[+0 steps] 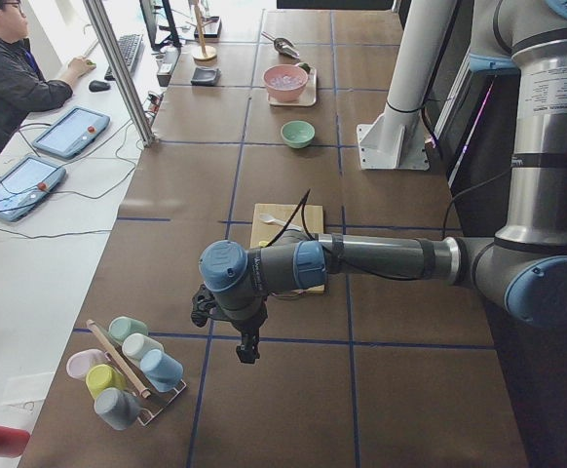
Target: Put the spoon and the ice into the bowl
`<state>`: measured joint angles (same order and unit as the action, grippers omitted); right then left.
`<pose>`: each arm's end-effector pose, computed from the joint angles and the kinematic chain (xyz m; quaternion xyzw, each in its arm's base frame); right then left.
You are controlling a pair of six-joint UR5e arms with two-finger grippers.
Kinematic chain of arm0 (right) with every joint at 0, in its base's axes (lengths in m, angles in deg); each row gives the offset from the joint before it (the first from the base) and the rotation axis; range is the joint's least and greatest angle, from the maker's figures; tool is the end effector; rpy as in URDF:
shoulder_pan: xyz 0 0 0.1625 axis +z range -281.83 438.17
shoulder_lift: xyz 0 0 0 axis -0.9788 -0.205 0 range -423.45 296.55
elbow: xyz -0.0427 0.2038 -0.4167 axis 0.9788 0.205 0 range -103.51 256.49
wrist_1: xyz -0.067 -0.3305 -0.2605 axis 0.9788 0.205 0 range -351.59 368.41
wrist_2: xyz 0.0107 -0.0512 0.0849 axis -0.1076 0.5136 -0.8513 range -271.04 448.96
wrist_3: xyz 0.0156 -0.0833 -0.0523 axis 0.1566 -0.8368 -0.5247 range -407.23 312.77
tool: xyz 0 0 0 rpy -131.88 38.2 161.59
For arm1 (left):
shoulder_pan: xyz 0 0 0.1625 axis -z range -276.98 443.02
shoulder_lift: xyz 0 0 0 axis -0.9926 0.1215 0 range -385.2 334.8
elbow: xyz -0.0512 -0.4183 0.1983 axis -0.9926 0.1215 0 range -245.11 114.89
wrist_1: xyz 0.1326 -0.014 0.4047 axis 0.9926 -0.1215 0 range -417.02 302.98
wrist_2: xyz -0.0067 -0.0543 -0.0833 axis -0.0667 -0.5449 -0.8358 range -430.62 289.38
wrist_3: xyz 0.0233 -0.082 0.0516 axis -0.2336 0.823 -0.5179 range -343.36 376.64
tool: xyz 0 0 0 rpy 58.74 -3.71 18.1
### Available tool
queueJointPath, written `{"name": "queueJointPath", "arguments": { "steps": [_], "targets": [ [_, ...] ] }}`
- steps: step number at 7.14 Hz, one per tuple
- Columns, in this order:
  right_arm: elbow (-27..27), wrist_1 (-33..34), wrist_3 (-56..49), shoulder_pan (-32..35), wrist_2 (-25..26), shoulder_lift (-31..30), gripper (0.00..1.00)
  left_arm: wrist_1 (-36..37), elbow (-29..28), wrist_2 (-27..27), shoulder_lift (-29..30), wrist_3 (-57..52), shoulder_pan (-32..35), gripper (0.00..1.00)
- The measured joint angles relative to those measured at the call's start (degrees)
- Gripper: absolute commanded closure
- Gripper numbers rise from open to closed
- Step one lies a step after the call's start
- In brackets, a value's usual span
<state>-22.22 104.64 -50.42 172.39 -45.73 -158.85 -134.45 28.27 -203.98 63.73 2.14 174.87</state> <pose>0.0967 -0.4502 0.6787 0.0010 -0.3808 0.0180 0.9245 -0.0803 -0.4785 0.7008 -0.0299 0.3760 0.0691 0.9235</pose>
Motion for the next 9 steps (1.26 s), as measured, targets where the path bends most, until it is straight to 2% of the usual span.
{"name": "queueJointPath", "arguments": {
  "steps": [7, 9],
  "targets": [
    [-0.5, -0.1, 0.0, 0.0, -0.5, 0.1, 0.00, 0.0, 0.2, -0.1, 0.1, 0.4, 0.0, 0.00],
    [-1.3, 0.0, 0.0, 0.0, -1.2, 0.1, 0.00, 0.0, 1.2, -1.9, 0.3, 0.8, 0.0, 0.00]
  ]
}}
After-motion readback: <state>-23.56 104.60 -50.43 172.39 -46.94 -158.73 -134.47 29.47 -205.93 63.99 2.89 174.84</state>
